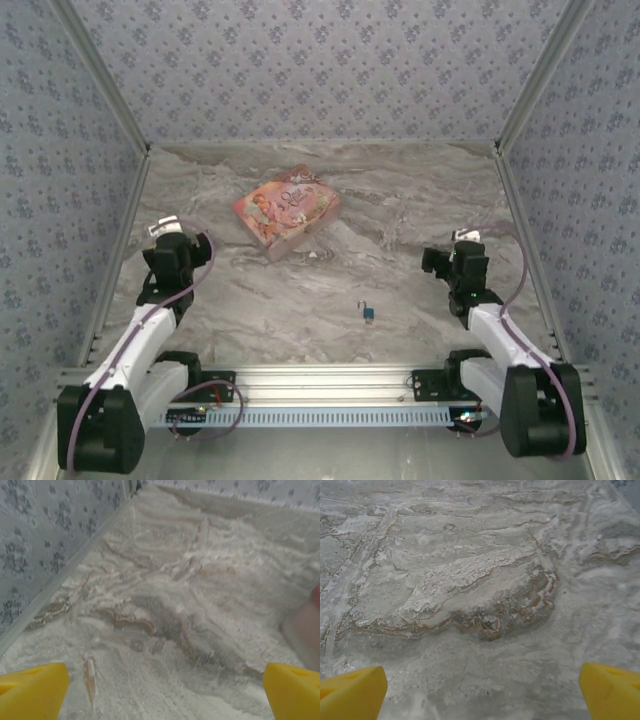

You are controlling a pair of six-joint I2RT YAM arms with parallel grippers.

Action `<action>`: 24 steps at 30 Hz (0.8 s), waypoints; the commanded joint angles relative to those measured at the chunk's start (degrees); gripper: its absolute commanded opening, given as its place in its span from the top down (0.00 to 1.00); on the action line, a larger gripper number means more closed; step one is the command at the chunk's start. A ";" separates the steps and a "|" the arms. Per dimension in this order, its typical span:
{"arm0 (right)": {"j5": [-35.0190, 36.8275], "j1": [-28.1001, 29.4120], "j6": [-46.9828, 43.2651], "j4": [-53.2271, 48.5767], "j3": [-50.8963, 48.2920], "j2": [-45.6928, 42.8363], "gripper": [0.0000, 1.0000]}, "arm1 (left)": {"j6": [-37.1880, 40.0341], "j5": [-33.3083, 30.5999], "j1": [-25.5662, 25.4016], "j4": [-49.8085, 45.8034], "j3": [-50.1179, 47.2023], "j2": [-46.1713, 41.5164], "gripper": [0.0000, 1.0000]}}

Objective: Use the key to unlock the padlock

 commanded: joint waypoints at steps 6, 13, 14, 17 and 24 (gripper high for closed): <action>-8.88 -1.70 -6.29 29.84 -2.94 10.51 0.00 | 1.67 2.00 1.97 12.04 -3.32 5.87 0.01; -11.34 -4.99 -7.94 39.34 -2.20 19.55 0.00 | 2.83 4.79 2.56 21.31 -5.26 11.65 0.01; -11.62 -5.59 -7.42 41.82 -2.55 21.45 0.00 | 3.28 4.85 2.64 22.15 -5.32 12.34 0.01; -12.35 -6.39 -6.56 44.76 -1.91 26.57 0.00 | 4.60 6.21 3.28 24.27 -5.11 13.82 0.01; -10.43 -4.96 -7.78 33.58 5.38 28.62 0.00 | 6.98 10.62 4.92 32.35 -5.04 18.46 0.01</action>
